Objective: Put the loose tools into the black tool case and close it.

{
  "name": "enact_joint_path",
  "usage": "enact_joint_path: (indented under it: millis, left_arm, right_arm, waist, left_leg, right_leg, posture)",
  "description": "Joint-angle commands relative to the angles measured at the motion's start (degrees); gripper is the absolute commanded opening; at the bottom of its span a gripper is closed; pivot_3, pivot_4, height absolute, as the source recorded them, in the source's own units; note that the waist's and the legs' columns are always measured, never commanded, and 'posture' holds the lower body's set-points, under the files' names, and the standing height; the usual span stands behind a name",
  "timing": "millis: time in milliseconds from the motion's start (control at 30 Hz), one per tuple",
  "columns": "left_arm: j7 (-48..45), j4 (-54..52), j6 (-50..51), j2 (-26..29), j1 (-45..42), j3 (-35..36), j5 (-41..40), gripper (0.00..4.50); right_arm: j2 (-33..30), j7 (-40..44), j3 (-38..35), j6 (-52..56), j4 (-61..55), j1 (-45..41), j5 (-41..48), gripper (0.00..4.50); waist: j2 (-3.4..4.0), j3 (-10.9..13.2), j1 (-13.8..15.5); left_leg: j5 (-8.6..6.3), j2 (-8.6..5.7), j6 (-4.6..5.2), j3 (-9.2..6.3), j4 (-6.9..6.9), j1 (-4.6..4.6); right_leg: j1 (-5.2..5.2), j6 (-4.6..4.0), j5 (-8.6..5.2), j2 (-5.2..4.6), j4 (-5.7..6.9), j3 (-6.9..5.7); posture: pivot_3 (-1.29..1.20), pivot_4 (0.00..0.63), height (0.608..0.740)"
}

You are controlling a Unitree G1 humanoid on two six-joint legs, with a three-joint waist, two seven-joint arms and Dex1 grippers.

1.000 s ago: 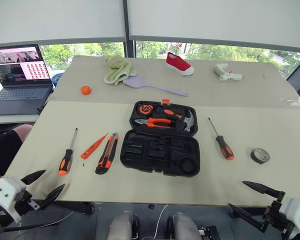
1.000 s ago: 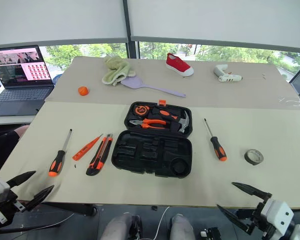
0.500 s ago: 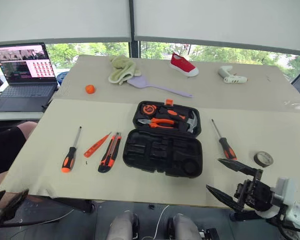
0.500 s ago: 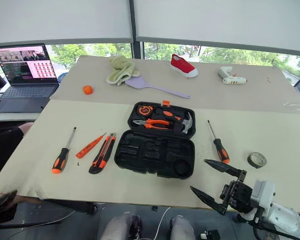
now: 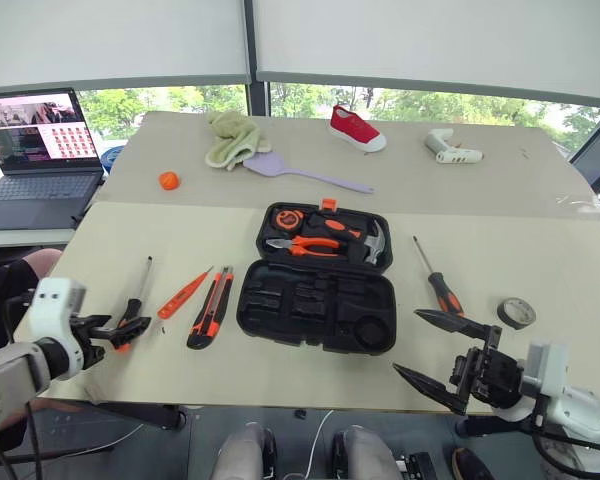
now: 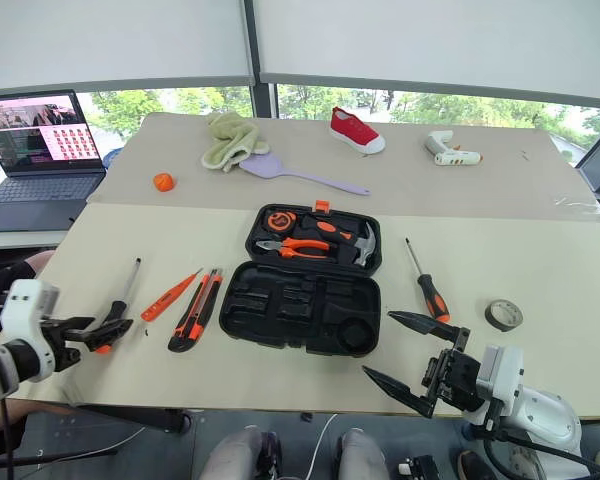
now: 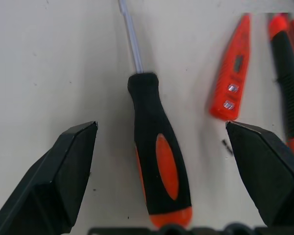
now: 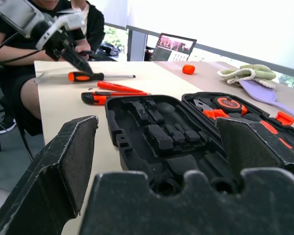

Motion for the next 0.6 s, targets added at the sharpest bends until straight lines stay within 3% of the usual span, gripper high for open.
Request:
enact_joint_path:
  millis: [33, 67, 100, 200, 300, 400, 467, 600]
  left_arm:
    - [1.1, 1.32, 2.5, -0.07, -1.45, -2.3, 2.79, 3.73]
    - [0.84, 1.41, 2.19, -0.37, -1.72, -2.56, 3.45, 3.32]
    - [0.73, 1.6, 1.65, -0.83, -2.11, -2.55, 4.01, 3.19]
    - [0.29, 2.36, 0.43, -1.89, -2.88, -1.57, 5.41, 1.84]
    - [-0.66, 3.36, -0.91, -2.17, -2.75, 0.23, 6.74, 0.87]
    - [-4.39, 5.32, -6.98, -1.41, -2.69, 3.39, 8.53, 0.87]
    - [-11.81, 6.68, -15.27, 0.5, -3.62, 3.46, 10.41, 0.87]
    - [-28.38, 7.43, -26.08, 4.35, -13.52, -4.64, 11.38, 0.87]
  right_arm:
    - [-0.4, -0.4, -1.63, -0.9, -2.23, 0.91, 0.24, 4.5]
    - [-0.43, -0.31, -1.88, -1.02, -2.25, 1.25, 0.36, 4.5]
    - [-0.42, -0.2, -2.07, -1.19, -2.18, 1.48, 0.45, 4.5]
    - [-0.28, 0.07, -2.23, -1.58, -1.99, 1.65, 0.63, 4.5]
    - [-0.02, 0.2, -1.99, -1.86, -1.96, 1.15, 0.93, 4.5]
    - [0.68, -0.71, -1.8, -2.19, -1.95, -0.29, 0.83, 4.5]
    - [1.33, -2.29, -2.44, -1.44, -2.22, -1.15, 1.6, 4.5]
    - [-0.4, -3.93, -5.06, 1.01, -3.25, -2.04, 3.68, 4.5]
  waist:
    - [0.11, 0.0, 0.1]
    - [0.13, -0.01, 0.1]
    - [0.15, -0.01, 0.11]
    - [0.18, -0.03, 0.14]
    - [0.19, -0.03, 0.18]
    - [0.18, -0.03, 0.14]
    - [0.1, 0.0, 0.09]
    - [0.01, 0.05, 1.23]
  left_leg:
    - [-0.01, 0.01, -0.01, 0.0, -0.02, 0.09]
    - [-0.02, 0.01, -0.01, 0.0, -0.05, 0.19]
    - [-0.03, 0.0, 0.0, 0.01, -0.07, 0.21]
    - [-0.06, 0.0, 0.03, 0.01, -0.13, 0.24]
    - [-0.05, 0.0, 0.01, 0.0, -0.13, 0.24]
    - [-0.06, 0.0, 0.03, 0.0, -0.16, 0.23]
    - [-0.06, 0.02, 0.04, -0.01, -0.2, 0.2]
    - [0.05, 0.01, -0.16, -0.03, -0.23, -0.02]
  right_leg:
    - [-0.05, 0.0, 0.0, -0.02, -0.02, 0.01]
    - [-0.05, 0.0, -0.01, -0.07, -0.03, 0.03]
    - [-0.05, 0.0, -0.01, -0.1, -0.03, 0.04]
    - [-0.05, 0.0, 0.0, -0.4, -0.05, 0.03]
    - [-0.05, -0.01, 0.0, -0.45, -0.06, 0.05]
    - [-0.08, -0.03, -0.01, -0.47, -0.06, 0.06]
    - [-0.16, -0.1, -0.01, -0.46, -0.06, 0.05]
    - [-0.31, -0.19, -0.03, -0.49, -0.07, -0.01]
  posture:
    - [0.0, 0.15, 0.74]
    - [0.0, 0.15, 0.74]
    - [0.0, 0.15, 0.74]
    - [0.0, 0.15, 0.74]
    - [0.0, 0.15, 0.74]
    - [0.0, 0.15, 0.74]
    - [0.0, 0.15, 0.74]
    - [0.0, 0.15, 0.74]
